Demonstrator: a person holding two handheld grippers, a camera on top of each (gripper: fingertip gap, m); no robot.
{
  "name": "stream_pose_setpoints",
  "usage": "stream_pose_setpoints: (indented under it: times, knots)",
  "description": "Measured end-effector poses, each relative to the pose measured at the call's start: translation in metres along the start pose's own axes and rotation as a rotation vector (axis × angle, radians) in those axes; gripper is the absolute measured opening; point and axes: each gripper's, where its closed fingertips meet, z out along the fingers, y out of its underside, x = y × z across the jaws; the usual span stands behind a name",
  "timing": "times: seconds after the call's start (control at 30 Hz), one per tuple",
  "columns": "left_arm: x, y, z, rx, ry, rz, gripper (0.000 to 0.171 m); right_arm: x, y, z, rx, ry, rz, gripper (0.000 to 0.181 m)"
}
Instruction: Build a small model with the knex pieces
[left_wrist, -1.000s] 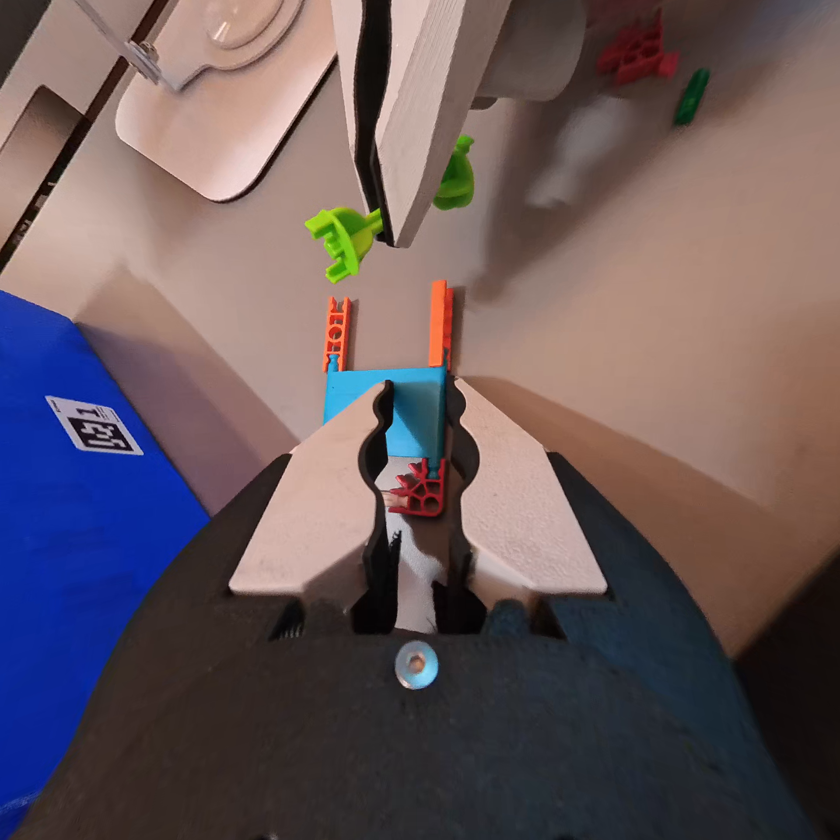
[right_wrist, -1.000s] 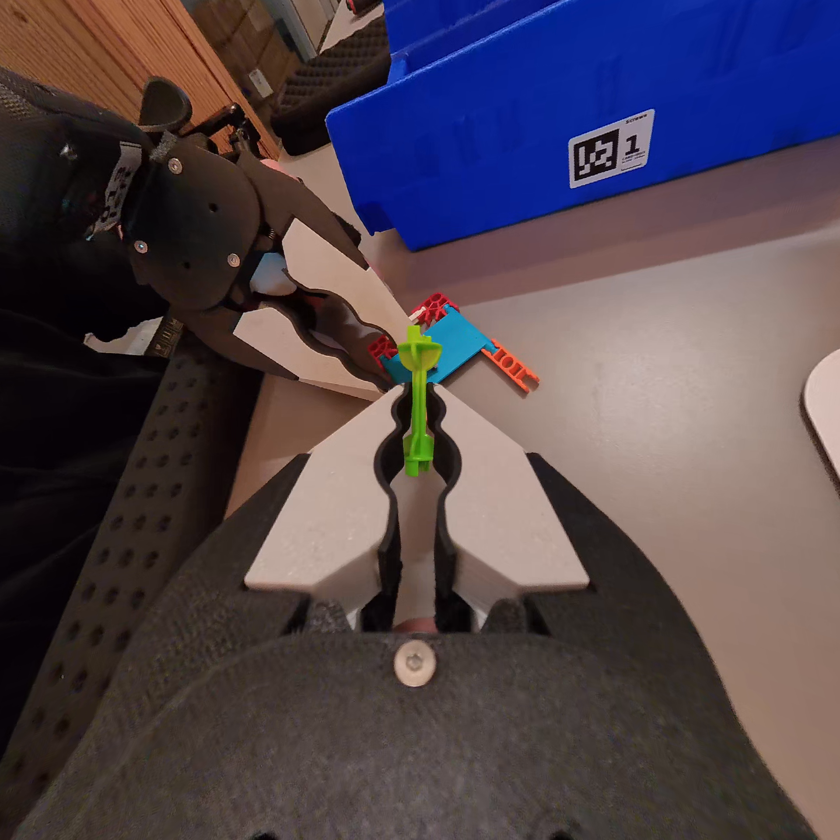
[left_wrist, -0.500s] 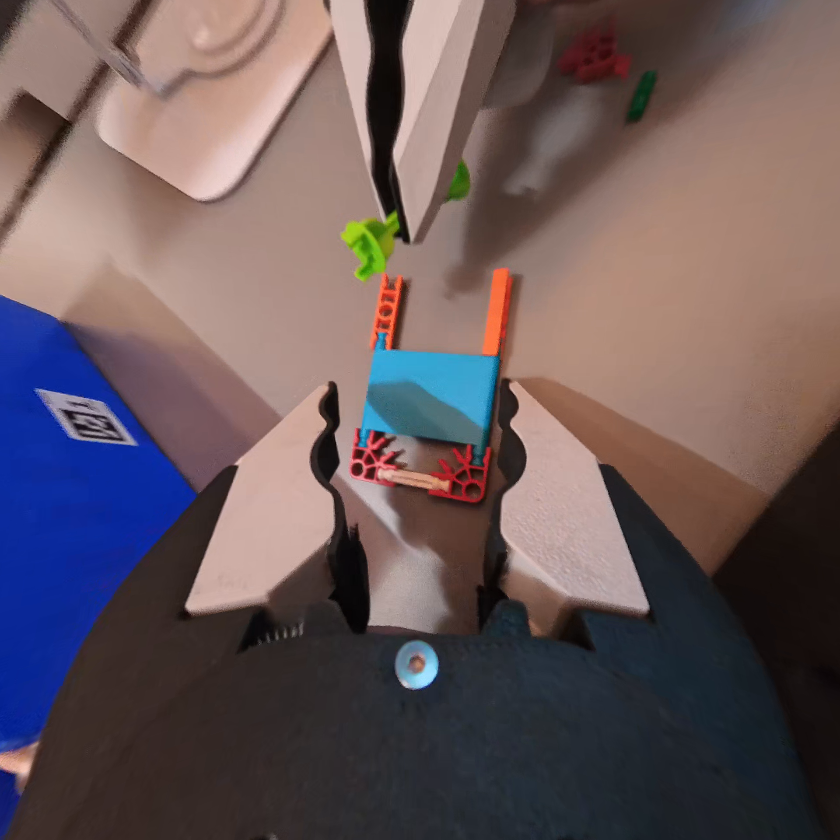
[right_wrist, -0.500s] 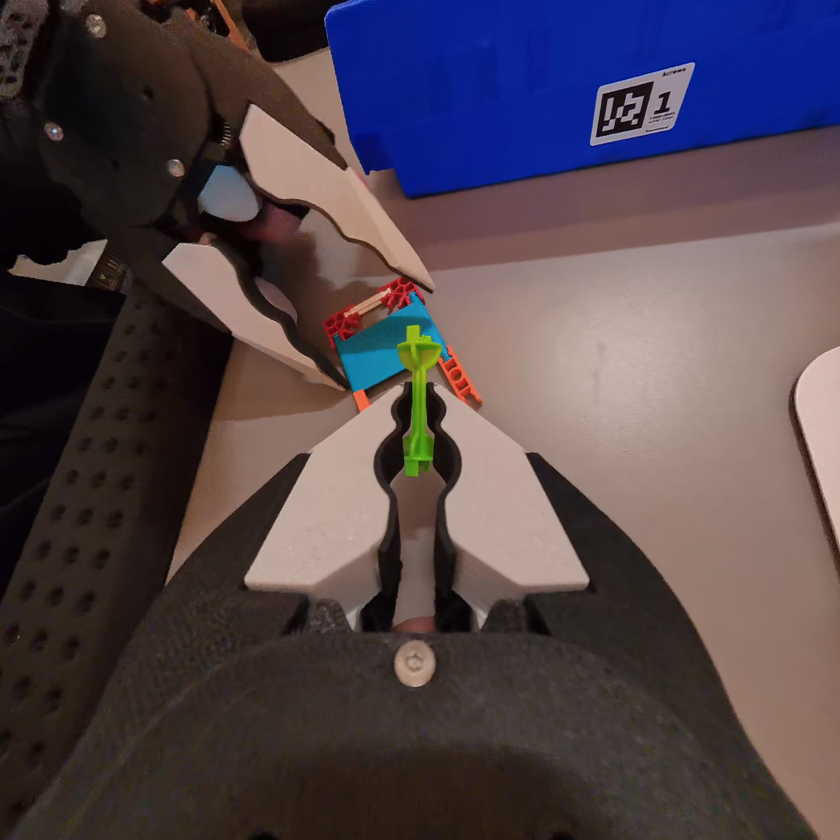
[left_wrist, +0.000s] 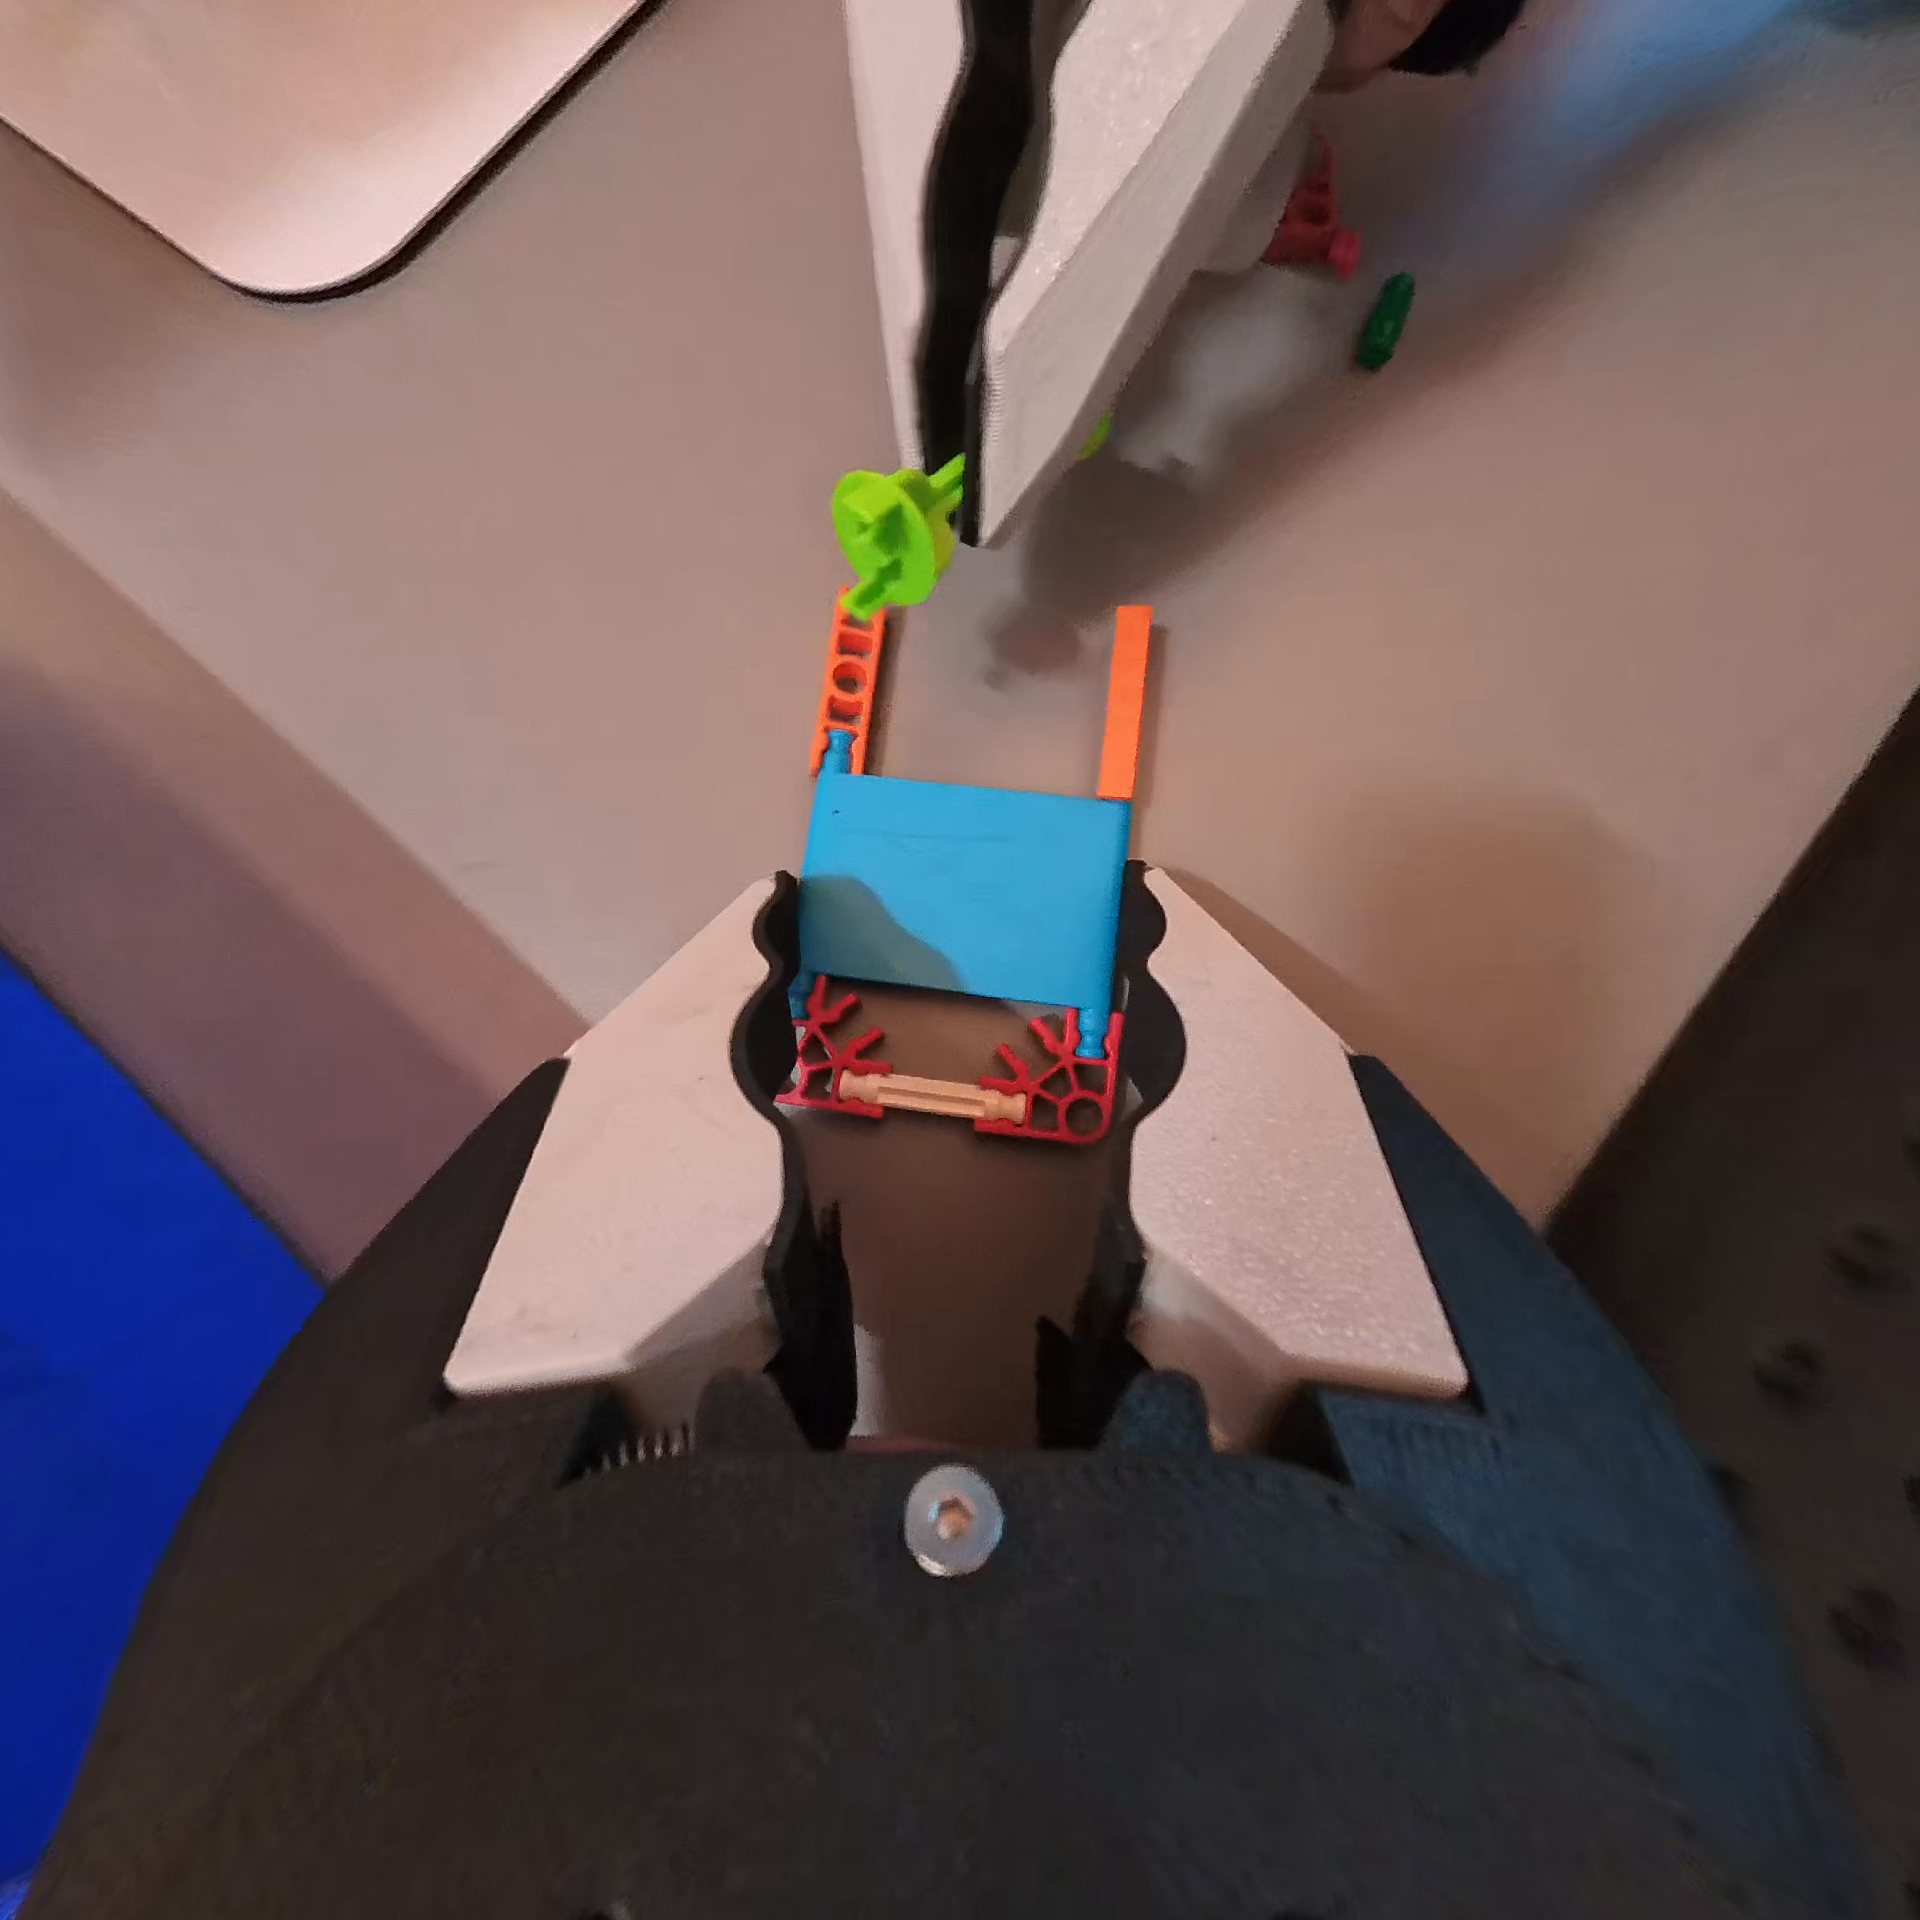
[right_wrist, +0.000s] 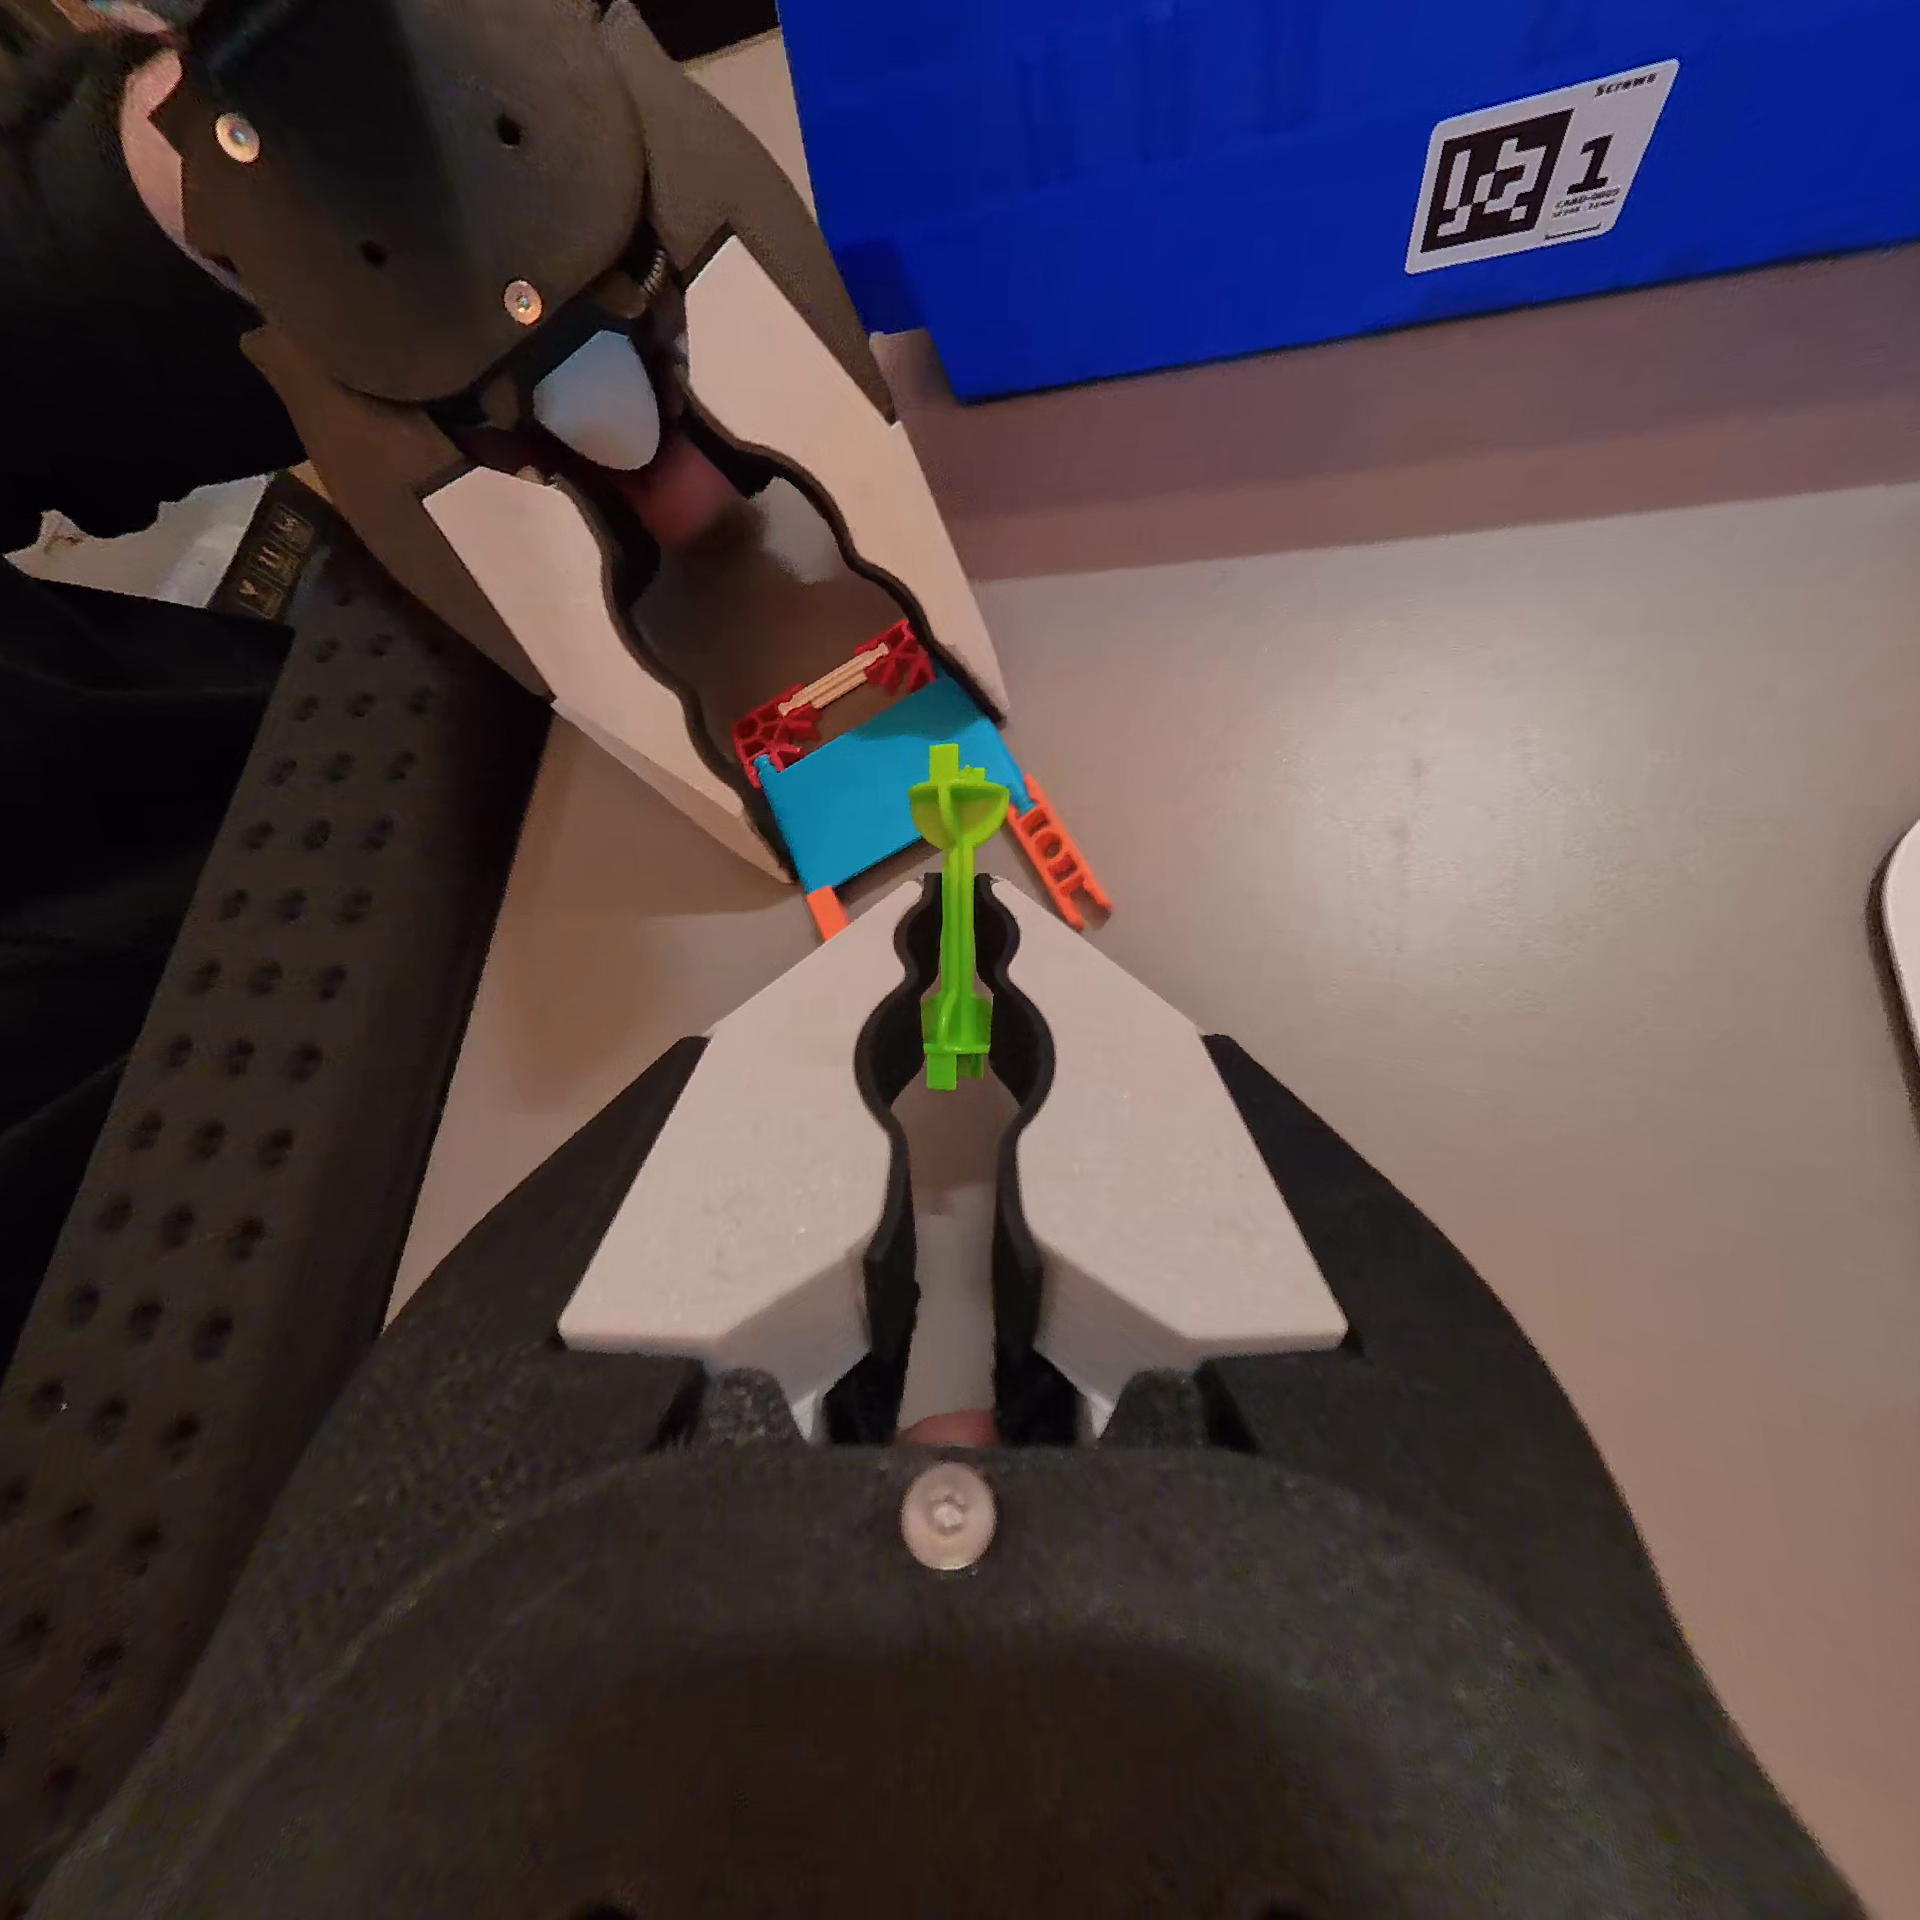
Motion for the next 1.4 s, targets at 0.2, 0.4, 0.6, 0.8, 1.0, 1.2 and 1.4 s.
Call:
stream_pose_setpoints:
  times: [0.2, 0.4, 0.6, 0.8, 1.0, 1.2, 1.4]
  knots:
    - [-0.004, -0.005, -0.002, 0.032, -0.111, 0.086, 0.060, 0.002, -0.006, -0.006, 0.031, 0.021, -0.005, 0.003]
    - [-0.012, -0.012, -0.004, 0.056, -0.233, 0.196, 0.060, 0.007, -0.012, -0.014, 0.069, 0.038, -0.002, 0.003]
    - [-0.018, -0.014, -0.006, 0.071, -0.300, 0.248, 0.060, 0.010, -0.017, -0.021, 0.110, 0.044, 0.012, 0.003]
    - [-0.021, -0.016, -0.006, 0.080, -0.342, 0.289, 0.060, 0.012, -0.019, -0.022, 0.138, 0.039, 0.016, 0.003]
    - [-0.021, -0.017, -0.005, 0.088, -0.348, 0.293, 0.060, 0.013, -0.020, -0.021, 0.148, 0.038, 0.019, 0.003]
    - [-0.022, -0.019, -0.005, 0.094, -0.357, 0.300, 0.060, 0.014, -0.021, -0.022, 0.155, 0.042, 0.020, 0.003]
    - [-0.020, -0.019, -0.005, 0.097, -0.353, 0.303, 0.060, 0.015, -0.021, -0.024, 0.163, 0.047, 0.021, 0.003]
